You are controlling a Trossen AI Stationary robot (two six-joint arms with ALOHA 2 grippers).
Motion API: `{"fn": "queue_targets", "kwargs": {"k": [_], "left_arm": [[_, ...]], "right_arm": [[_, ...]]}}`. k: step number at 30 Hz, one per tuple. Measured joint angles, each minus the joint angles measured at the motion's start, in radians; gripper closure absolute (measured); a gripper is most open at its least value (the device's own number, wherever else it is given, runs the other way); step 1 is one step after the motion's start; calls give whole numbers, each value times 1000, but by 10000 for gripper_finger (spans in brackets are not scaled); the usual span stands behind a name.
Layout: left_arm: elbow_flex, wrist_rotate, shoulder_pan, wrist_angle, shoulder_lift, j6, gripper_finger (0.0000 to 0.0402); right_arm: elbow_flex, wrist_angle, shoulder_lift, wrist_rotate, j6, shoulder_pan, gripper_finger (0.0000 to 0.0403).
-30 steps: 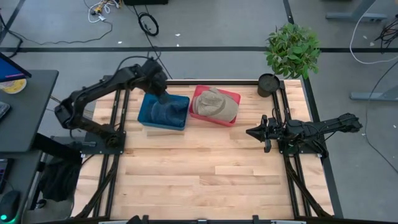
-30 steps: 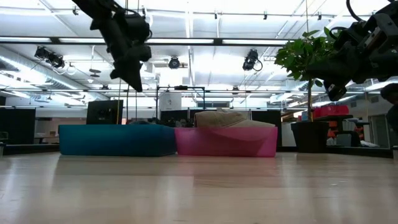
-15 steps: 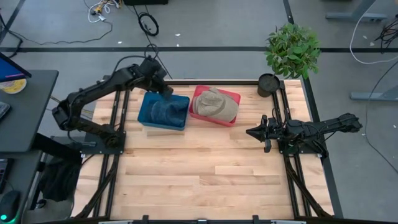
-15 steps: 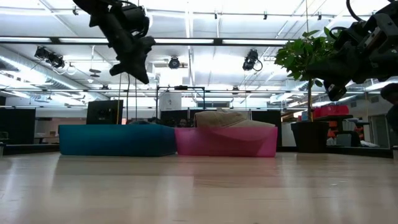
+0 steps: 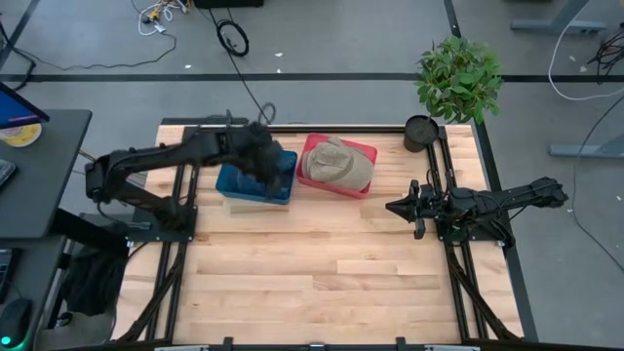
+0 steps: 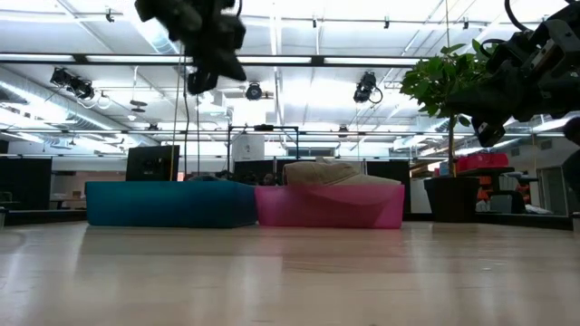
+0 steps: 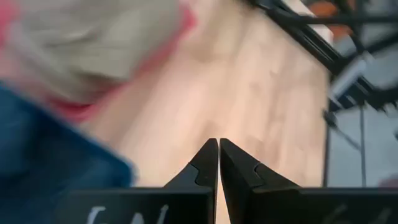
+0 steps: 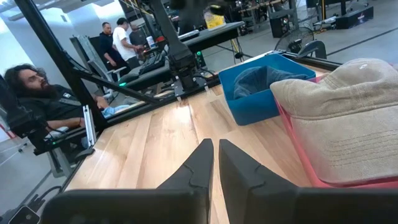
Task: Pick & Place hat
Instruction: Return to home position
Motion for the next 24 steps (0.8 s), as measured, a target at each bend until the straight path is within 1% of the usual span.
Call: {"fn": "queue_targets", "kwargs": {"k": [4, 9, 12, 15, 17, 24], "left_arm": [[0, -45, -144, 76, 0, -29, 385], [0, -179, -307, 192, 0, -58, 385], [0, -261, -379, 230, 0, -57, 385], [0, -335, -426, 251, 0, -57, 385], [0, -362, -443, 271, 0, -57, 385], [0, -364, -466, 386, 0, -84, 385]], "right_arm": [[0, 0, 0, 0, 0, 0, 372], [0, 0, 0, 0, 0, 0, 372], [0, 0, 0, 0, 0, 0, 372], [0, 0, 0, 0, 0, 0, 372], [0, 0, 0, 0, 0, 0, 372], [0, 0, 0, 0, 0, 0, 372]]}}
